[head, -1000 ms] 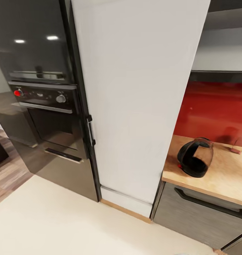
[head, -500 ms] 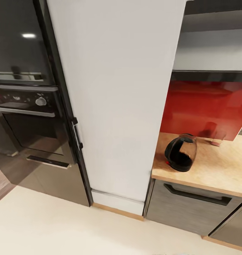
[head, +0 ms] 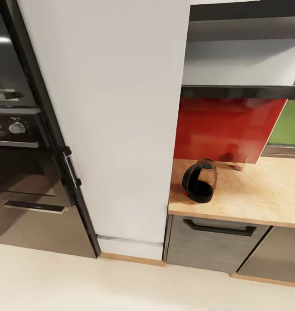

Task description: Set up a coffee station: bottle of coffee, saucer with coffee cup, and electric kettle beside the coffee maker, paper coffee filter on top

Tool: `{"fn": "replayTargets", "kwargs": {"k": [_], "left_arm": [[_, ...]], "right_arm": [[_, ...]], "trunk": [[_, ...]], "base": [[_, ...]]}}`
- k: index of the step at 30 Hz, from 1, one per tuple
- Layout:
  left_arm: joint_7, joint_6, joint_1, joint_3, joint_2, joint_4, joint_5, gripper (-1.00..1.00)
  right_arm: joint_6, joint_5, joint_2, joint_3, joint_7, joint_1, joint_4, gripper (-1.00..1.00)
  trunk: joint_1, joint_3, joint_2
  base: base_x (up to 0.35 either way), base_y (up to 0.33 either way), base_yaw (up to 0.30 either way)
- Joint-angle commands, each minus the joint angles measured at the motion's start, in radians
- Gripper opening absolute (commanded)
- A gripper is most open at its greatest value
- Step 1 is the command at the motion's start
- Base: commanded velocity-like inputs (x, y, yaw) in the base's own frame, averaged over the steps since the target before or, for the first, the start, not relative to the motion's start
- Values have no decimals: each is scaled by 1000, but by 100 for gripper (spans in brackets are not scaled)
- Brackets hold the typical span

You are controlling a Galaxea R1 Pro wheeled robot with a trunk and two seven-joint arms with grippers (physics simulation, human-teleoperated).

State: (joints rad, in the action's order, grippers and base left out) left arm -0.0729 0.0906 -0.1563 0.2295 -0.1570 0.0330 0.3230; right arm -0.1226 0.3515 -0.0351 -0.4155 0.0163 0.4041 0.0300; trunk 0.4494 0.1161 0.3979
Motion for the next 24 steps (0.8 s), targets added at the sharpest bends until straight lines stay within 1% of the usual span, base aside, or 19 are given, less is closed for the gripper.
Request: {"fn": "replayTargets", "kwargs": {"k": [1, 7, 9, 13, 14, 15, 17, 18, 20, 21, 24], "left_arm": [[0, 5, -2, 11, 0, 3, 3, 100], [2, 5, -1, 20, -6, 4, -13, 100], [3, 3, 0, 23, -12, 5, -36, 100], [2, -1, 0, 25, -14, 4, -67, 100], [2, -3, 0, 25, -14, 4, -71, 100], [2, -4, 0, 25, -13, 3, -74, 100], [1, -4, 0, 24, -13, 4, -75, 100], [1, -5, 0, 24, -12, 4, -76, 100], [1, -5, 0, 25, -12, 4, -76, 100], [1, -5, 0, 25, -13, 5, -75, 100], [1, -5, 0, 25, -15, 7, -75, 100]], "right_arm": [[-3, 11, -1, -8, 2, 1, -1, 100], [-3, 11, 0, -7, 1, 1, -1, 100], [-2, 11, -1, -7, 1, 1, -1, 100], [-1, 13, -3, -6, -7, 1, -1, 100], [0, 26, -3, -6, -23, 1, -1, 100], [1, 64, -2, -6, -57, 1, -1, 100], [10, 110, -1, -8, -83, 1, -1, 100], [21, 127, 1, -8, -89, 1, -1, 100], [39, 142, 4, -9, -94, 1, -1, 100], [64, 155, 7, -10, -98, 1, 0, 100], [71, 158, 7, -11, -99, 1, 0, 100]], "trunk": [[1, 2, 2], [1, 2, 2], [1, 2, 2], [1, 2, 2], [1, 2, 2], [1, 2, 2], [1, 2, 2], [1, 2, 2], [1, 2, 2], [1, 2, 2], [1, 2, 2]], "base": [[0, 0, -269], [0, 0, -269], [0, 0, -269], [29, 41, -269], [72, 198, -268], [77, 258, -199], [79, 278, -105], [80, 289, -52], [80, 293, -30], [52, 298, -7], [21, 271, -3]]}}
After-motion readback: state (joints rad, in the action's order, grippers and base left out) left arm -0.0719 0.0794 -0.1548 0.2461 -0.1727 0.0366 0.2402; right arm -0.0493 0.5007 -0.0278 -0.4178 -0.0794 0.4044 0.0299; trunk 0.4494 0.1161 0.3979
